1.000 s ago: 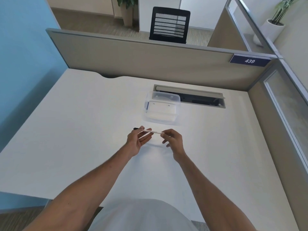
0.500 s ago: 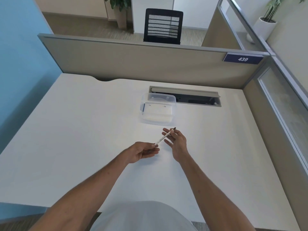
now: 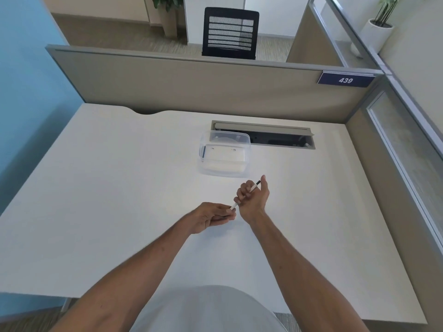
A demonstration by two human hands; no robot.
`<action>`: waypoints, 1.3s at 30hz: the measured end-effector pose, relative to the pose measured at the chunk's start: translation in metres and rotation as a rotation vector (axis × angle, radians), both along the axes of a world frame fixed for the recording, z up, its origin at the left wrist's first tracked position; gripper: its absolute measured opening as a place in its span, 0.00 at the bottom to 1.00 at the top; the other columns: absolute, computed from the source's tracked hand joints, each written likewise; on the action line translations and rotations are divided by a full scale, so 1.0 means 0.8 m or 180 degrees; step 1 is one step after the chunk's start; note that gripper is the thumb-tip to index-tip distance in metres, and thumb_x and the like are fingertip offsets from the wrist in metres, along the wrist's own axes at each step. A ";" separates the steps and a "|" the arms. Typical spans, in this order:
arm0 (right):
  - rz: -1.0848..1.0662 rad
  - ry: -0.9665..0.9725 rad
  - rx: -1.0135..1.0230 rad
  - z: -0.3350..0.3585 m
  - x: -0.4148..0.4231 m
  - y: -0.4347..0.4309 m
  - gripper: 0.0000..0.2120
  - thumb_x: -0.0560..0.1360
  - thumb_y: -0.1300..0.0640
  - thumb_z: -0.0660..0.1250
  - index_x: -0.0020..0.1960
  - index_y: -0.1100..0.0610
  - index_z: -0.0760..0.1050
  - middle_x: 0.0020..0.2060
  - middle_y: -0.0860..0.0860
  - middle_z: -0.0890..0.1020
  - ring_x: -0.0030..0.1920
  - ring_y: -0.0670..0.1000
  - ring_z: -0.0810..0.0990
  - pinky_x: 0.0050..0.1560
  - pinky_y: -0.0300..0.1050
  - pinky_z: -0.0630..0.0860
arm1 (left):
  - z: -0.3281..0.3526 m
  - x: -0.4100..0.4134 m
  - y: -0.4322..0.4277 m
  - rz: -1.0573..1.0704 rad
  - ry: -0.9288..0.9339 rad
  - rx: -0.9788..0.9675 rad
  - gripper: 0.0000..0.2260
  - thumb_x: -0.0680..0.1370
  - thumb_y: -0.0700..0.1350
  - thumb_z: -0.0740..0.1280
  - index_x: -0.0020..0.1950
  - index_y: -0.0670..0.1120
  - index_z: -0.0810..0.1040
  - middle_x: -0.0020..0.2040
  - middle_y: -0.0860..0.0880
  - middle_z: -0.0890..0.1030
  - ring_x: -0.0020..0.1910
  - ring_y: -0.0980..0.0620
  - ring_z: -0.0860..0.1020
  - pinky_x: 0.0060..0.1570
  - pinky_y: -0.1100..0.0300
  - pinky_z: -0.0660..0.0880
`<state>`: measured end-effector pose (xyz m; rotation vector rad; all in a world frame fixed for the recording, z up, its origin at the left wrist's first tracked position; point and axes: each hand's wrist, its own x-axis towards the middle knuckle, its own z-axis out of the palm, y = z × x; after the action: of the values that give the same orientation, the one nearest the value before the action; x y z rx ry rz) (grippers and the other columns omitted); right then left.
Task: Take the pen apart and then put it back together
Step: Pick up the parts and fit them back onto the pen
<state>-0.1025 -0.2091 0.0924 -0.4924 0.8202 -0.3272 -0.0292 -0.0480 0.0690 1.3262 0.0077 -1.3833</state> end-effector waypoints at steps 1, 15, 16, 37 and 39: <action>-0.0014 -0.0009 0.0010 -0.001 0.000 -0.001 0.30 0.81 0.34 0.58 0.32 0.54 0.61 0.27 0.49 0.59 0.27 0.51 0.56 0.30 0.45 0.53 | 0.001 0.000 0.001 -0.0053 0.0058 -0.0043 0.16 0.80 0.39 0.76 0.67 0.35 0.85 0.65 0.38 0.87 0.67 0.45 0.85 0.68 0.57 0.81; -0.0401 0.0033 0.0142 0.009 -0.006 -0.004 0.19 0.76 0.45 0.58 0.34 0.50 0.52 0.30 0.48 0.51 0.29 0.51 0.47 0.29 0.44 0.45 | 0.010 0.006 0.005 0.0025 0.0713 -0.0025 0.27 0.87 0.57 0.64 0.71 0.34 0.81 0.68 0.35 0.85 0.71 0.41 0.83 0.72 0.53 0.78; -0.0399 0.0028 0.0134 0.008 -0.006 -0.004 0.19 0.77 0.45 0.58 0.34 0.50 0.52 0.30 0.48 0.51 0.29 0.51 0.47 0.29 0.44 0.45 | 0.009 0.007 0.005 0.0073 0.0723 -0.0024 0.27 0.87 0.56 0.63 0.71 0.34 0.81 0.67 0.35 0.85 0.71 0.40 0.82 0.72 0.52 0.78; 0.0019 -0.0193 0.0009 0.006 -0.011 -0.005 0.25 0.80 0.40 0.59 0.33 0.53 0.56 0.26 0.49 0.57 0.28 0.51 0.52 0.27 0.45 0.53 | 0.008 0.010 0.010 -0.0088 0.0771 0.0010 0.19 0.85 0.46 0.71 0.71 0.35 0.82 0.68 0.41 0.86 0.61 0.47 0.88 0.65 0.56 0.82; 0.0093 -0.0097 -0.0095 0.004 -0.006 -0.006 0.24 0.81 0.41 0.59 0.33 0.54 0.61 0.27 0.51 0.64 0.28 0.52 0.62 0.30 0.45 0.62 | 0.004 0.014 0.012 0.0066 0.0773 -0.0019 0.16 0.85 0.42 0.70 0.70 0.33 0.82 0.67 0.42 0.86 0.55 0.50 0.89 0.62 0.58 0.84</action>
<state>-0.1071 -0.2139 0.0953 -0.5257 0.7787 -0.3195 -0.0183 -0.0383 0.0720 1.1431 0.1801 -1.5178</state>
